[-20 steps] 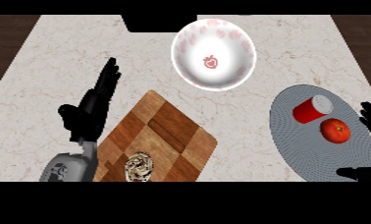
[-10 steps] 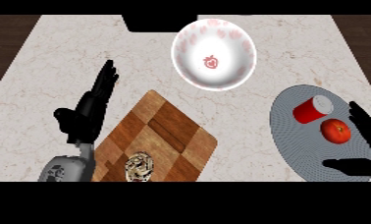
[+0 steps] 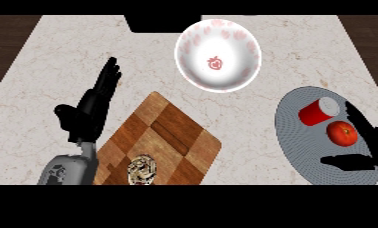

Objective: Pick the tomato from the placemat and place it in the bowl

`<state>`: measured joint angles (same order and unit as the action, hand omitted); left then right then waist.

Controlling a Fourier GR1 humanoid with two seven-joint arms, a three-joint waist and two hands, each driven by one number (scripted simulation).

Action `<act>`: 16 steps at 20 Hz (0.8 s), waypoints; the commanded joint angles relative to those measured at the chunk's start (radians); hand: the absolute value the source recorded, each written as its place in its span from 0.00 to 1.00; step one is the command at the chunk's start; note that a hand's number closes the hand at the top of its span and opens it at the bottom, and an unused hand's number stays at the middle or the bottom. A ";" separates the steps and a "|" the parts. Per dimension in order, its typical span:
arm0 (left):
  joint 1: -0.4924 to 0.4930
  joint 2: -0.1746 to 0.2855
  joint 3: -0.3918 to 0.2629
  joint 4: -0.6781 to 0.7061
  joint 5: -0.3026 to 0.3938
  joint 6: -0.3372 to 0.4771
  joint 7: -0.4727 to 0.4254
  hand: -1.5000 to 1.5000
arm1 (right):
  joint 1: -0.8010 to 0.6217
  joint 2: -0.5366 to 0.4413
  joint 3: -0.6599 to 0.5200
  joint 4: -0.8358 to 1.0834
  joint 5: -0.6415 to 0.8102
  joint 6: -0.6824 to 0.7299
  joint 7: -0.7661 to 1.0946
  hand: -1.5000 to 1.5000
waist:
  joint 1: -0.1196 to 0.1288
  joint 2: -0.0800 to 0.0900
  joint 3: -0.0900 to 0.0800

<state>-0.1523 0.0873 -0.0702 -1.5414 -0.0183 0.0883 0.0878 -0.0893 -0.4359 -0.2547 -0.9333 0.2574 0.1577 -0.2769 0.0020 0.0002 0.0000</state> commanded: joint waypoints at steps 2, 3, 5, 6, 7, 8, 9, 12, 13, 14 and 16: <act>0.015 0.021 0.018 -0.064 0.011 -0.015 0.040 0.50 | -0.006 0.001 0.087 -0.029 0.087 0.002 -0.057 1.00 | 0.003 -0.001 0.000; 0.052 -0.010 -0.015 -0.061 -0.011 0.003 0.024 0.50 | 0.043 0.014 0.103 -0.032 0.104 -0.007 -0.100 1.00 | 0.000 -0.001 0.000; -0.004 -0.047 -0.018 0.023 -0.047 0.048 -0.005 0.50 | 0.010 -0.038 0.099 -0.012 0.126 0.003 -0.140 1.00 | -0.003 0.000 0.000; 0.010 -0.034 -0.003 0.038 -0.021 0.015 -0.043 0.50 | 0.040 -0.003 0.132 -0.022 0.157 -0.030 -0.169 1.00 | -0.003 0.000 0.000; 0.048 -0.029 -0.011 0.024 -0.020 -0.001 -0.065 0.50 | 0.019 0.029 0.132 0.020 0.170 -0.073 -0.190 1.00 | 0.000 0.000 0.000; 0.028 0.002 0.010 -0.062 0.006 -0.017 0.047 0.50 | -0.043 0.023 0.128 0.101 0.181 -0.073 -0.208 1.00 | 0.006 0.000 0.001; 0.016 -0.003 0.014 0.008 -0.014 -0.017 -0.017 0.50 | -0.022 0.026 0.118 0.048 0.151 -0.038 -0.179 1.00 | 0.000 0.000 0.000; 0.035 -0.033 -0.013 0.002 -0.050 0.017 -0.023 0.50 | 0.061 0.024 0.108 -0.117 0.093 0.036 -0.115 1.00 | -0.007 -0.002 -0.001; 0.034 -0.038 -0.046 -0.117 -0.067 0.035 0.088 0.50 | 0.091 0.030 0.116 -0.104 0.119 -0.004 -0.170 1.00 | -0.004 -0.002 0.000; 0.030 0.003 0.031 -0.027 -0.002 -0.030 0.000 0.50 | 0.042 0.038 0.098 -0.047 0.102 0.006 -0.184 1.00 | -0.002 0.000 0.000; 0.030 -0.007 0.010 -0.012 -0.025 -0.009 -0.010 0.50 | 0.028 0.216 0.283 -0.221 0.184 -0.038 -0.086 1.00 | -0.001 -0.003 -0.003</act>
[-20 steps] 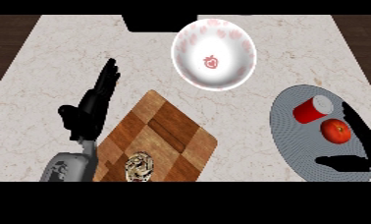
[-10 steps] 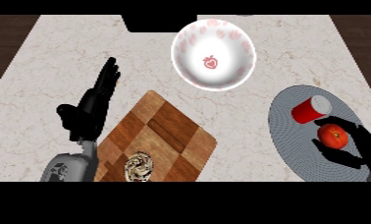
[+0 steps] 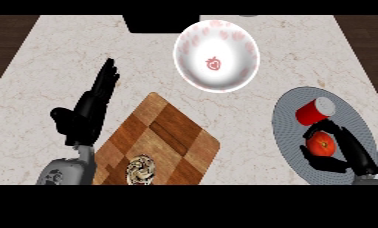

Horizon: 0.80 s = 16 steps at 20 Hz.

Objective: Pick the tomato from the placemat and place it in the bowl

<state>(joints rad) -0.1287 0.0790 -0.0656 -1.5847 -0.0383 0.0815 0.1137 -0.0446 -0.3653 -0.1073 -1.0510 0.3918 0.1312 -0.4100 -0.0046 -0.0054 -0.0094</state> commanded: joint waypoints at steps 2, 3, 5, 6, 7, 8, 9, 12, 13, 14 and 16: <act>-0.015 -0.011 -0.021 0.029 -0.004 -0.012 -0.001 0.50 | -0.075 0.279 0.256 -0.132 0.091 -0.022 0.067 1.00 | 0.033 0.003 0.006; -0.019 -0.010 -0.022 0.028 -0.001 -0.019 -0.006 0.50 | -0.091 0.336 0.320 -0.136 0.120 -0.022 0.084 1.00 | 0.049 0.004 0.006; -0.025 -0.015 -0.026 0.038 0.003 -0.024 -0.008 0.50 | -0.159 0.357 0.437 -0.178 0.090 -0.046 0.128 1.00 | 0.068 0.002 0.007; -0.044 -0.032 -0.034 0.055 -0.011 -0.008 -0.024 0.50 | -0.171 0.358 0.498 -0.197 0.054 -0.077 0.138 1.00 | 0.050 0.005 0.009; -0.044 -0.028 -0.029 0.042 -0.016 0.001 -0.013 0.50 | -0.176 0.360 0.556 -0.230 0.000 -0.122 0.166 1.00 | 0.062 0.001 0.010; -0.018 -0.026 -0.028 0.051 -0.019 0.003 -0.025 0.50 | -0.154 0.361 0.614 -0.275 -0.054 -0.176 0.188 1.00 | 0.048 0.001 0.010; -0.041 -0.006 -0.006 0.040 0.016 -0.029 0.006 0.50 | -0.185 0.362 0.662 -0.316 -0.059 -0.231 0.217 1.00 | 0.048 0.000 0.010; -0.009 -0.018 -0.007 0.050 0.001 -0.007 -0.027 0.50 | -0.237 0.364 0.768 -0.468 -0.024 -0.365 0.339 1.00 | 0.025 -0.003 0.008; -0.021 -0.012 -0.001 0.052 0.002 -0.008 -0.014 0.50 | -0.211 0.364 0.832 -0.530 0.013 -0.431 0.385 1.00 | 0.016 -0.006 0.008; 0.017 -0.003 0.007 0.027 0.015 -0.017 -0.013 0.50 | -0.257 0.364 0.852 -0.540 0.046 -0.466 0.428 1.00 | 0.024 -0.004 0.008; 0.002 -0.042 -0.024 0.058 -0.031 0.025 -0.049 0.50 | -0.303 0.365 0.904 -0.621 0.110 -0.515 0.572 1.00 | 0.009 -0.003 0.008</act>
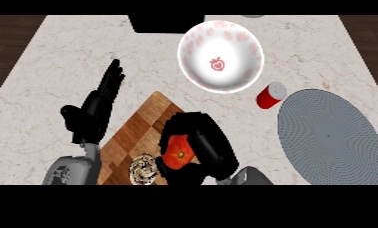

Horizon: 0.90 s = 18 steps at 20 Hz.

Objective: Pick the tomato from the placemat and place it in the bowl

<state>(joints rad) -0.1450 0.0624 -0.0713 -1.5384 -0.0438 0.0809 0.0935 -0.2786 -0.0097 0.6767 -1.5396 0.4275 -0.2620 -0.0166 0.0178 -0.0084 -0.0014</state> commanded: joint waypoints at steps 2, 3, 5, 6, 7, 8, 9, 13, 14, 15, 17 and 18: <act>-0.015 0.006 0.008 -0.042 -0.011 0.020 0.052 0.50 | -0.145 0.009 0.119 -0.194 0.153 -0.102 0.333 1.00 | -0.016 -0.001 0.000; 0.003 -0.010 -0.003 0.011 -0.015 0.014 -0.016 0.50 | -0.193 0.009 0.131 -0.218 0.184 -0.121 0.421 1.00 | -0.020 -0.001 -0.001; 0.005 0.010 0.001 -0.021 -0.003 -0.007 0.020 0.50 | -0.268 0.009 0.103 -0.276 0.230 -0.083 0.565 1.00 | -0.018 -0.001 -0.001; -0.024 0.026 0.045 0.023 0.032 -0.030 -0.022 0.50 | -0.321 0.010 0.131 -0.227 0.237 -0.102 0.628 1.00 | -0.013 0.004 -0.001; -0.002 0.014 0.008 -0.035 0.007 -0.014 0.034 0.50 | -0.364 0.010 0.141 -0.280 0.255 -0.078 0.727 1.00 | -0.011 -0.001 0.000; 0.066 0.001 -0.005 -0.019 0.006 -0.022 -0.044 0.50 | -0.424 0.010 0.135 -0.228 0.250 -0.107 0.757 1.00 | -0.003 0.003 -0.001; 0.000 0.020 0.021 -0.027 0.010 -0.013 0.028 0.50 | -0.492 0.010 0.108 -0.267 0.247 -0.059 0.838 1.00 | -0.007 0.001 0.000; -0.014 0.008 0.012 0.010 0.000 -0.021 -0.014 0.50 | -0.647 0.010 -0.024 -0.170 0.170 -0.040 0.881 1.00 | -0.005 0.008 0.000; -0.012 -0.022 -0.010 0.006 -0.027 0.017 -0.009 0.50 | -0.718 0.010 -0.063 -0.158 0.164 -0.031 0.920 1.00 | -0.003 0.007 0.000; -0.022 0.012 0.018 -0.027 0.011 -0.023 0.026 0.50 | -0.652 0.010 -0.003 -0.088 0.207 -0.122 0.881 1.00 | -0.004 0.008 0.001; -0.006 -0.011 -0.003 0.004 -0.016 -0.001 0.006 0.50 | -0.768 0.010 -0.130 -0.127 0.158 0.033 0.951 1.00 | -0.010 0.007 0.001; 0.033 -0.006 -0.016 -0.074 -0.017 -0.004 0.027 0.50 | -0.756 0.010 -0.045 -0.027 0.201 -0.079 0.920 1.00 | 0.000 0.007 0.001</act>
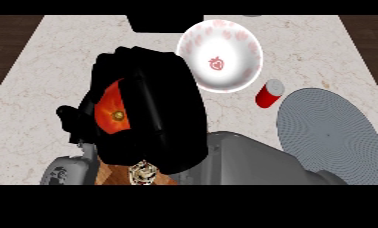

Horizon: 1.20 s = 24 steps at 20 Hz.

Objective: Pick the tomato from the placemat and place it in the bowl

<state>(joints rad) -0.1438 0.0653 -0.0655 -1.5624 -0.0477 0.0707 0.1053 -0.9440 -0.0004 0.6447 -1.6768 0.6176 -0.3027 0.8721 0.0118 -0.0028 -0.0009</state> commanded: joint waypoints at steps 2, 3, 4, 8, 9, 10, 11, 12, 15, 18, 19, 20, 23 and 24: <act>0.015 -0.006 -0.009 -0.043 0.002 -0.005 0.028 0.50 | -0.094 0.000 -0.107 0.132 -0.069 0.009 -0.017 1.00 | 0.001 0.002 0.000; 0.031 0.007 0.006 -0.003 0.007 -0.018 -0.011 0.50 | -0.094 0.000 -0.125 0.215 -0.083 -0.022 -0.090 1.00 | 0.004 0.005 0.000; 0.034 -0.029 -0.024 -0.023 -0.022 0.019 -0.016 0.50 | -0.111 0.000 -0.136 0.267 -0.067 -0.006 -0.110 1.00 | 0.004 0.005 0.000; -0.042 -0.004 0.008 -0.004 -0.010 0.007 0.030 0.50 | -0.177 -0.032 -0.190 0.390 0.016 0.068 -0.111 1.00 | 0.001 0.005 0.000; -0.053 0.000 0.031 0.053 0.010 -0.008 -0.015 0.50 | -0.119 -0.086 -0.158 0.363 0.019 0.098 -0.149 1.00 | -0.008 0.006 0.000; 0.017 -0.017 -0.012 -0.027 -0.004 0.000 0.003 0.50 | -0.165 -0.110 -0.170 0.436 0.032 0.122 -0.159 1.00 | 0.008 0.005 0.000; -0.014 -0.019 0.004 -0.002 -0.016 0.021 -0.001 0.50 | -0.204 -0.104 -0.189 0.471 0.042 0.134 -0.160 1.00 | 0.004 0.006 0.000; 0.021 -0.016 -0.003 0.037 -0.011 -0.003 -0.053 0.50 | -0.140 -0.126 -0.199 0.517 0.033 0.086 -0.267 1.00 | 0.005 0.010 0.000; 0.042 -0.013 -0.013 -0.011 -0.016 -0.006 -0.042 0.50 | -0.123 -0.081 -0.200 0.615 0.114 0.011 -0.283 1.00 | 0.006 0.006 0.000; 0.010 -0.044 -0.030 -0.009 -0.033 0.024 -0.001 0.50 | -0.152 -0.066 -0.258 0.765 0.104 -0.016 -0.384 1.00 | 0.009 0.008 0.001; 0.021 -0.011 -0.007 -0.056 -0.006 -0.003 0.034 0.50 | -0.129 -0.137 -0.309 0.758 0.061 -0.008 -0.447 1.00 | 0.009 0.007 0.001; -0.022 -0.016 0.002 -0.011 -0.013 0.004 0.012 0.50 | -0.180 -0.114 -0.326 0.854 0.070 -0.022 -0.474 1.00 | 0.013 0.011 0.001; -0.004 -0.012 -0.001 -0.022 -0.007 -0.010 0.014 0.50 | -0.146 -0.097 -0.328 0.950 0.116 -0.092 -0.543 1.00 | 0.012 0.010 0.001; -0.016 -0.039 -0.017 0.041 -0.030 0.007 -0.046 0.50 | -0.111 -0.108 -0.347 0.981 0.087 -0.108 -0.597 1.00 | 0.011 0.014 0.001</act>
<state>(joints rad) -0.1494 0.0496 -0.0660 -1.5646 -0.0585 0.0670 0.1012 -1.0652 -0.1074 0.3466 -0.8437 0.7071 -0.3518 0.3900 0.0199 0.0067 -0.0002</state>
